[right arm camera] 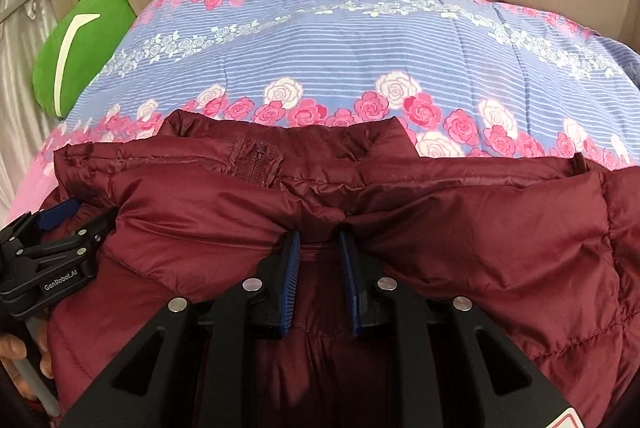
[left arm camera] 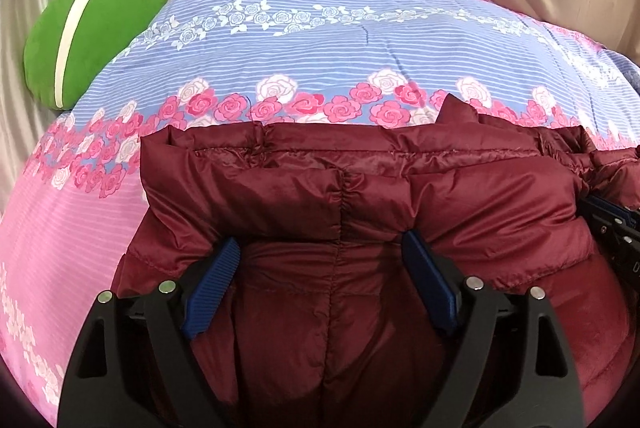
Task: Fold large clothes
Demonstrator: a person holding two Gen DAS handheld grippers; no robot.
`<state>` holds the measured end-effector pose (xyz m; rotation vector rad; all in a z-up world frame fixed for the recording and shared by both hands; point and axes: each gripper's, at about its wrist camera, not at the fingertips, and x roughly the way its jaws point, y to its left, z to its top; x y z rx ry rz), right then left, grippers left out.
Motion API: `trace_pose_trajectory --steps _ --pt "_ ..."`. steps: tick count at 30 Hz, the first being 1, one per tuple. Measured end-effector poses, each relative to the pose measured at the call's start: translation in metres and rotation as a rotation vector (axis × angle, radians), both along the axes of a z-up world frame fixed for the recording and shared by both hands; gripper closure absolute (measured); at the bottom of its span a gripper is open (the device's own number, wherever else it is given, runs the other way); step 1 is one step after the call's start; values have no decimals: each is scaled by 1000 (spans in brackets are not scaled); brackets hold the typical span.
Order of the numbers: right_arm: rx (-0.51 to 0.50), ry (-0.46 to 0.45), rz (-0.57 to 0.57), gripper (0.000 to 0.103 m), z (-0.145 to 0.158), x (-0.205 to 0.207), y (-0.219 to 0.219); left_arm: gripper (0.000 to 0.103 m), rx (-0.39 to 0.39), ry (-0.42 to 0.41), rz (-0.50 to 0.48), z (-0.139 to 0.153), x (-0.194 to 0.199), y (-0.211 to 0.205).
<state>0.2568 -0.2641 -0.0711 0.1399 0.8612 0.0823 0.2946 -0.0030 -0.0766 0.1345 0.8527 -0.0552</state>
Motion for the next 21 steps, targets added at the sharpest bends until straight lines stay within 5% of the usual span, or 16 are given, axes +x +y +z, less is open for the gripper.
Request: trace_pose_trajectory --steps 5,9,13,17,21 --pt "56 -15 -49 79 19 -28 -5 21 25 -11 1 1 -4 -1" --pt "-1 -46 -88 77 32 -76 -9 21 30 -14 4 2 -8 0" --pt "-32 -35 -205 74 24 -123 -44 21 27 -16 8 3 -11 2" --pt "11 -16 -217 75 8 -146 -59 21 38 -21 6 3 -15 0" --pt "31 -26 -223 71 23 -155 -52 21 43 -27 25 9 -27 2"
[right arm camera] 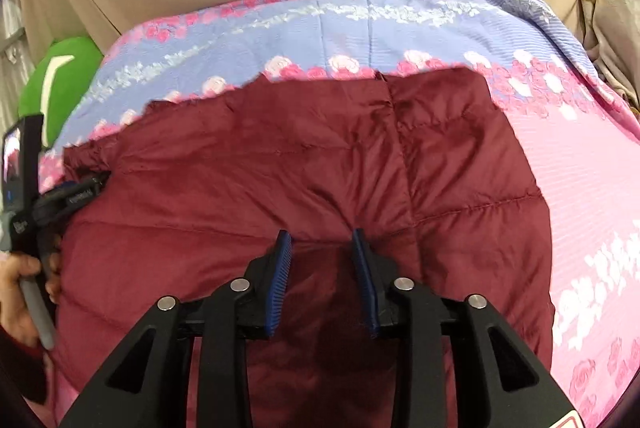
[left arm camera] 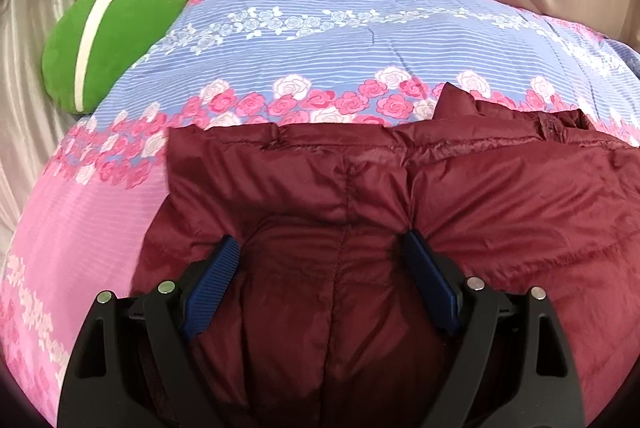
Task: Fold large clothes
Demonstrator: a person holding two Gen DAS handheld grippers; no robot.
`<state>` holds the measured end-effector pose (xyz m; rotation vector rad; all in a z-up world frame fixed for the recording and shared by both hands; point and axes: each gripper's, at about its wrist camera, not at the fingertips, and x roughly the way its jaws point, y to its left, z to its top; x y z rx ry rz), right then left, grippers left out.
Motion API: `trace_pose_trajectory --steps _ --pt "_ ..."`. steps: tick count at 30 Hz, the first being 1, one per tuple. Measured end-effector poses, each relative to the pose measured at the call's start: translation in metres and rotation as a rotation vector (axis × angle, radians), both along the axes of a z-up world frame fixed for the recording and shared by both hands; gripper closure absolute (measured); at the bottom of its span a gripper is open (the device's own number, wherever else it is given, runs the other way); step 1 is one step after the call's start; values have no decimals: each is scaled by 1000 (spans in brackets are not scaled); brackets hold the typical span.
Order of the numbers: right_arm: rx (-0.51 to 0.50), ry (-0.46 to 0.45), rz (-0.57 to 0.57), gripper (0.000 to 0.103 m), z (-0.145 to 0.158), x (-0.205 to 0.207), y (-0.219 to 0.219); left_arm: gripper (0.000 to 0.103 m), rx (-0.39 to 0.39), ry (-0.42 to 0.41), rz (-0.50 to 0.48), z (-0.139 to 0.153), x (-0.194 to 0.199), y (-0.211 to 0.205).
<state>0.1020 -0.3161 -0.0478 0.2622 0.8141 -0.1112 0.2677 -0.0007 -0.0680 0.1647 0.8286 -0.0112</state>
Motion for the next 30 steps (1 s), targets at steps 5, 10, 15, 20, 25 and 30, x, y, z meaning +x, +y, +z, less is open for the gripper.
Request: trace_pose_trajectory --steps 5,10,15,20,25,30 --pt "54 -32 72 71 23 3 26 20 -67 -19 -12 18 -37 18" --pt "79 -35 140 71 33 24 58 15 -170 -21 -10 31 -76 56" --pt "117 30 197 71 25 55 91 12 -245 -19 54 34 -102 105" --pt "118 87 233 70 7 75 116 11 -364 47 80 18 -110 140" --pt "99 121 233 70 -2 81 121 11 -464 123 57 -1 -104 145" --pt "134 103 244 69 8 80 119 11 -538 168 24 -10 -98 141"
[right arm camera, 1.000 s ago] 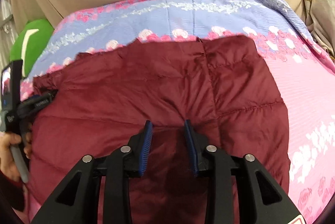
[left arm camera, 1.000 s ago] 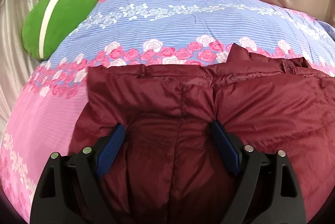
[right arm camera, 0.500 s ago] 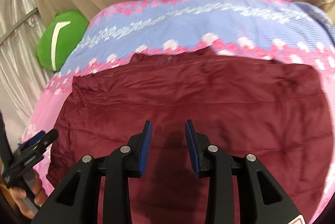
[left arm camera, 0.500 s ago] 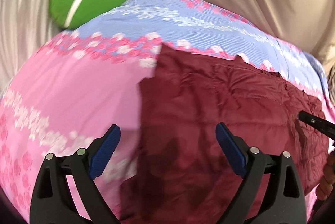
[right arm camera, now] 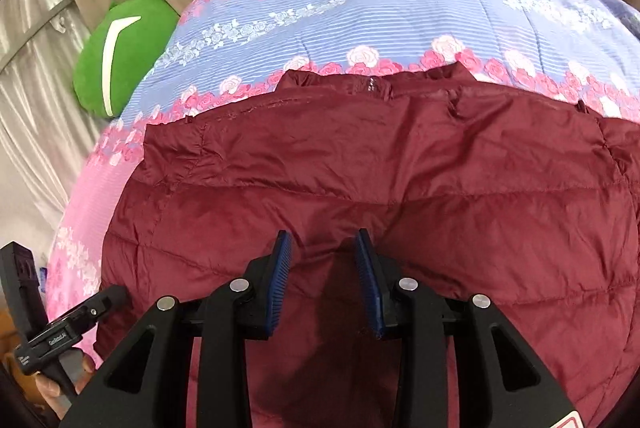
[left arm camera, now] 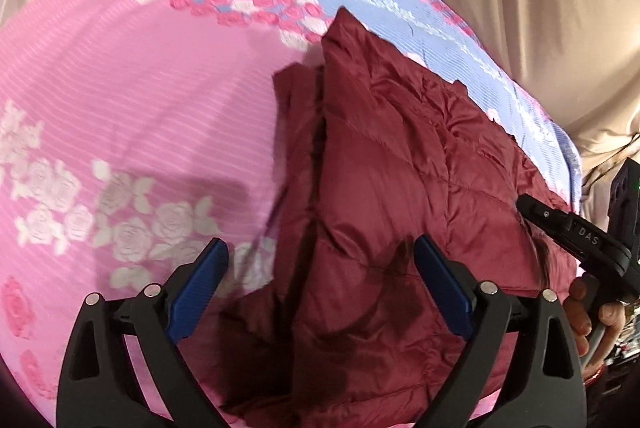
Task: Fold large clothes
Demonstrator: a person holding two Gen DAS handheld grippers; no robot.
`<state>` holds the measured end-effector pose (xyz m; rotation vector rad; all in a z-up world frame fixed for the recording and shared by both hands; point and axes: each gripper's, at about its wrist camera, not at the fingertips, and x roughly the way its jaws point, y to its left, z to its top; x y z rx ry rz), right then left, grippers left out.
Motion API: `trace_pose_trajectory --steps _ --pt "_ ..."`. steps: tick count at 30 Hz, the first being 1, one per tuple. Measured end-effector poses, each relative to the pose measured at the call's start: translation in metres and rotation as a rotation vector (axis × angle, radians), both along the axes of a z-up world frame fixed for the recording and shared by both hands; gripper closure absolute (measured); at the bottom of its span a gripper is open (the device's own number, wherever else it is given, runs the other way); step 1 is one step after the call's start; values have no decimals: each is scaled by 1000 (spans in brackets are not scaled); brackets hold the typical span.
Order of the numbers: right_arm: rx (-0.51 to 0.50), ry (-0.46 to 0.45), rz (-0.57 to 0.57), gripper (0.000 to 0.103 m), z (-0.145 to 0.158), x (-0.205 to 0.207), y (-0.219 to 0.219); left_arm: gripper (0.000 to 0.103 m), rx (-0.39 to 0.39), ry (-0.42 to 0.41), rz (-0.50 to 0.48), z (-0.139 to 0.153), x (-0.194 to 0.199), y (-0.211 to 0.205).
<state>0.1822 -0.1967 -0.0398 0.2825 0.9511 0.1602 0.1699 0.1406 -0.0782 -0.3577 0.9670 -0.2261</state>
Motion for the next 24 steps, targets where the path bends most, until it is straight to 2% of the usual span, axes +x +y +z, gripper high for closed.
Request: trace_pose_trajectory --steps 5,7,8,10,13,14,15,17,20,24 --pt "-35 29 7 69 -21 14 8 14 -54 -2 -19 1 4 -2" --pt "-46 17 8 69 -23 13 10 22 -93 4 -32 1 5 -2" --pt "-50 13 8 69 -24 13 11 31 -129 3 -52 2 5 -3" --pt "-64 -3 10 69 -26 11 12 36 -159 6 -76 6 5 -9" --pt "-91 -33 11 69 -29 8 16 67 -113 -44 -95 21 -1 -21" --pt "-96 -39 11 69 -30 7 16 83 -118 -59 -103 27 -2 -24" --pt "-103 -50 13 68 -30 6 17 88 -136 -74 -121 35 -4 -27" --pt "-104 -60 16 68 -31 5 17 91 -165 -104 -155 50 -8 -36" --pt "-87 -65 22 68 -30 4 15 94 -157 -177 -201 77 -18 -54" --pt "-17 -52 15 68 -26 0 6 96 -174 -270 -294 115 -32 -92"
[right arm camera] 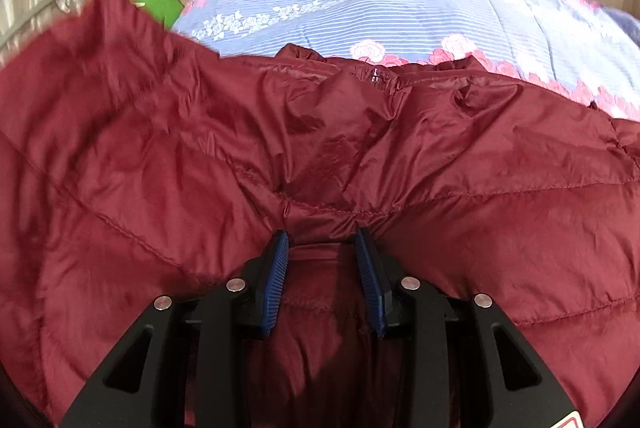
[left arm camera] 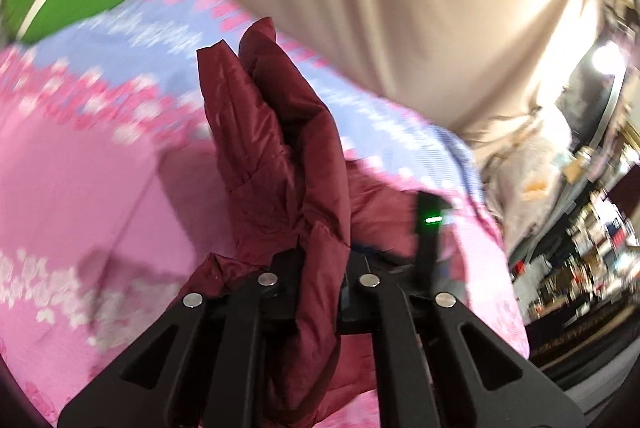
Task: Fold large clothes
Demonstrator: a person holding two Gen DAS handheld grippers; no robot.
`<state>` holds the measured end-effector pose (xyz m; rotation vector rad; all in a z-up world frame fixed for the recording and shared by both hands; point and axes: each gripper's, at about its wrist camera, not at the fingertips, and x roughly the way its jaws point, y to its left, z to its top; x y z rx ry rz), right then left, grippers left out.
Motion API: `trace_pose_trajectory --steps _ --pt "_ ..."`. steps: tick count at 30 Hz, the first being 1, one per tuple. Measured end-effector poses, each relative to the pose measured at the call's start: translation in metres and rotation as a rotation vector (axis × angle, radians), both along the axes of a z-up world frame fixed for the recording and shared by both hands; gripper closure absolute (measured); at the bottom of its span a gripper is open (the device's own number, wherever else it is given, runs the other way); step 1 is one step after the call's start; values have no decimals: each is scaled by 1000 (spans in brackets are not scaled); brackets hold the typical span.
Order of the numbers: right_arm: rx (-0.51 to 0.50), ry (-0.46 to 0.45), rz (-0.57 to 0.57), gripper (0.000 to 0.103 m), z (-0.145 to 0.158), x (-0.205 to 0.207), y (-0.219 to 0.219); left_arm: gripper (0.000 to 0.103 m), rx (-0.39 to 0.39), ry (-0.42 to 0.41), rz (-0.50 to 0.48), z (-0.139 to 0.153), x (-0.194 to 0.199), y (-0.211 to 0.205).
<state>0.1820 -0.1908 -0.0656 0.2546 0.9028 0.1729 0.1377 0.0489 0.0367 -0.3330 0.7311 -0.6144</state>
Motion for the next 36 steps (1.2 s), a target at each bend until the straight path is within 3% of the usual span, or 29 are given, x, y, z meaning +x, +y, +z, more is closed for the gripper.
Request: trace_pose_trajectory --steps 5,11,15,18,21,25,28,32,36 --pt "191 5 -28 67 17 -23 -45 96 -12 -85 -145 35 -12 -59" --pt "279 -35 -124 64 22 -75 -120 97 -3 -106 -285 43 -26 -130" --pt "369 -8 -128 70 10 -50 -136 97 -5 -93 -334 36 -35 -158" --pt "397 39 -73 81 7 -8 -121 97 -2 -95 -308 36 -40 -162" --pt "462 109 19 90 -4 37 -89 97 12 -120 -213 40 -41 -140" --pt "442 169 112 99 -24 67 -41 97 48 -88 -82 32 -23 -112" --pt "427 160 160 101 -28 72 -24 97 46 -57 -55 23 -12 -110" --pt "423 178 143 100 -16 57 -47 97 63 -76 -99 29 -13 -130" --pt "385 55 24 89 20 9 -122 97 86 -92 -170 30 -18 -163"
